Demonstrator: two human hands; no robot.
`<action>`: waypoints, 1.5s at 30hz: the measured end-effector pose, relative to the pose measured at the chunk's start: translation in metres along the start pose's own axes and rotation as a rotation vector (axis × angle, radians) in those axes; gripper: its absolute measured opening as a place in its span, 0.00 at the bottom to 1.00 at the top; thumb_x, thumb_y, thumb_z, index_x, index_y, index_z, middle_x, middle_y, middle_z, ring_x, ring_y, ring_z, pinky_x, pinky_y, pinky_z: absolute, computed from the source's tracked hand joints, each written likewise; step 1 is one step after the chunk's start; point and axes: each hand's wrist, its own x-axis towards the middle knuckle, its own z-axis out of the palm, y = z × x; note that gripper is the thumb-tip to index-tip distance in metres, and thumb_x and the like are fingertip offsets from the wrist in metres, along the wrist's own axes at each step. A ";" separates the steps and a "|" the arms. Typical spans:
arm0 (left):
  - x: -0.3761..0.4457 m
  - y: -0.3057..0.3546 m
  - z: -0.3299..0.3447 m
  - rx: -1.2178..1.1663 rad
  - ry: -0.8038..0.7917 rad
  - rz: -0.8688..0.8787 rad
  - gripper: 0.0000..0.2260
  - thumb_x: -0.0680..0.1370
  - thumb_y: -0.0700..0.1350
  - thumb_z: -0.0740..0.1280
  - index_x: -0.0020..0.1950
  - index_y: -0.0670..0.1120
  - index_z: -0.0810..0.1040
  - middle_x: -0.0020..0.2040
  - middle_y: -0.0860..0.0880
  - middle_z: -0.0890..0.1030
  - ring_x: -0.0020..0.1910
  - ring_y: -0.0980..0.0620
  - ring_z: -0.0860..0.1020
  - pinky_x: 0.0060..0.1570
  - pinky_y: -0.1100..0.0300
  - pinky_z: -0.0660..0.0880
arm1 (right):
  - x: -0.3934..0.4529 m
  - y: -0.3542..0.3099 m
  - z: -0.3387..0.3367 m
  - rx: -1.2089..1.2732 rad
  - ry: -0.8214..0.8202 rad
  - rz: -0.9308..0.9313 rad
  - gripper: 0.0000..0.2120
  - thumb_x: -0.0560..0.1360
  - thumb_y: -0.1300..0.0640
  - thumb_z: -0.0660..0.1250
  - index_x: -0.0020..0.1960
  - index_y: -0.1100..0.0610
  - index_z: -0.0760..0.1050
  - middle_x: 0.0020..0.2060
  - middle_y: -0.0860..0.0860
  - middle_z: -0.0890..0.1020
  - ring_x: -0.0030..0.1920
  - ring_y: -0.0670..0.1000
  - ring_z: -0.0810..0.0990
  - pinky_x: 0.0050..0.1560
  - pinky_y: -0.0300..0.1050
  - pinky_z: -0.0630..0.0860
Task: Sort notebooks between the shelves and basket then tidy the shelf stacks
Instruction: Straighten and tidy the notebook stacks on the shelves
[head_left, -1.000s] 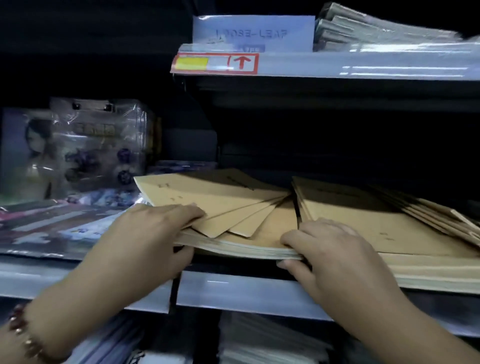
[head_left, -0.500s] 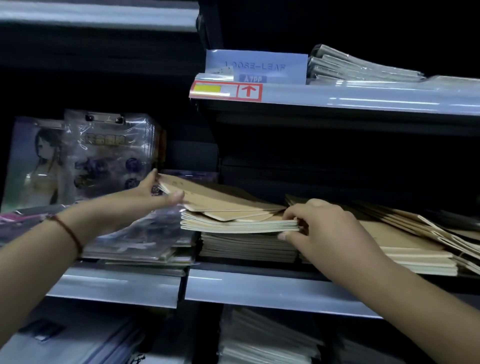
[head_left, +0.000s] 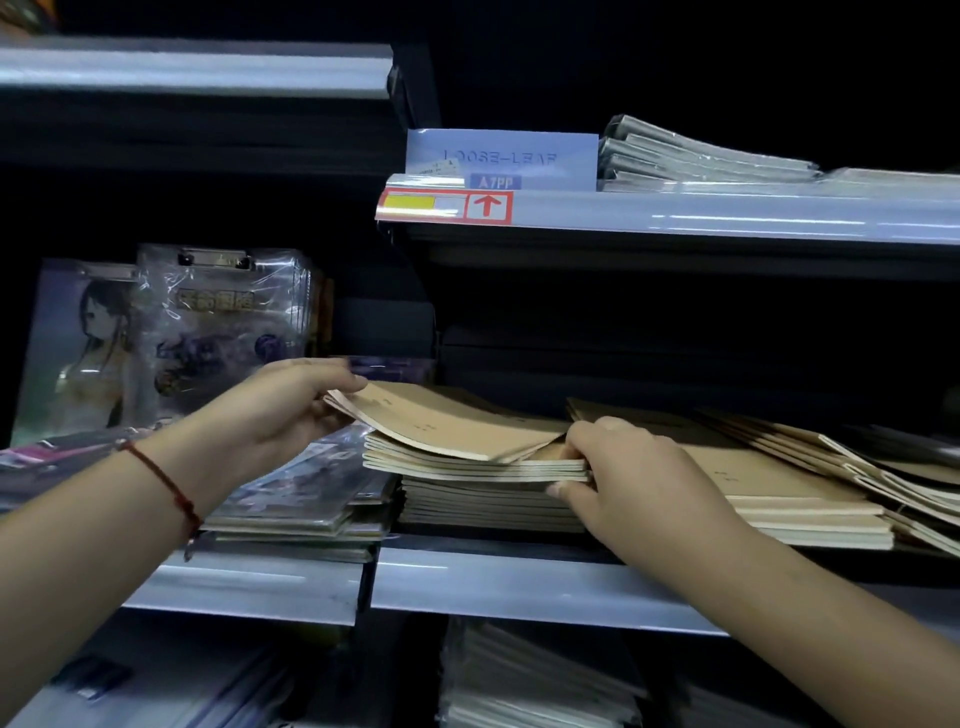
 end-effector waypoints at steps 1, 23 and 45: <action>-0.008 -0.001 0.003 0.004 0.016 0.009 0.18 0.76 0.31 0.67 0.65 0.38 0.75 0.48 0.39 0.81 0.42 0.49 0.81 0.50 0.56 0.79 | 0.000 0.000 0.000 -0.001 -0.003 -0.001 0.10 0.78 0.41 0.65 0.53 0.45 0.71 0.47 0.44 0.73 0.46 0.50 0.76 0.44 0.44 0.72; -0.051 -0.036 0.033 1.154 -0.107 0.395 0.35 0.67 0.68 0.70 0.73 0.59 0.70 0.72 0.57 0.68 0.60 0.59 0.72 0.53 0.66 0.67 | 0.021 0.015 -0.013 0.165 -0.246 -0.007 0.37 0.68 0.35 0.73 0.73 0.40 0.64 0.60 0.44 0.72 0.60 0.48 0.74 0.59 0.44 0.73; -0.018 -0.026 0.041 1.387 -0.186 0.467 0.29 0.72 0.59 0.74 0.72 0.60 0.72 0.52 0.56 0.80 0.46 0.57 0.76 0.40 0.65 0.69 | 0.091 -0.001 -0.014 -0.315 -0.580 -0.089 0.21 0.69 0.39 0.74 0.56 0.52 0.82 0.44 0.48 0.85 0.40 0.49 0.82 0.40 0.43 0.77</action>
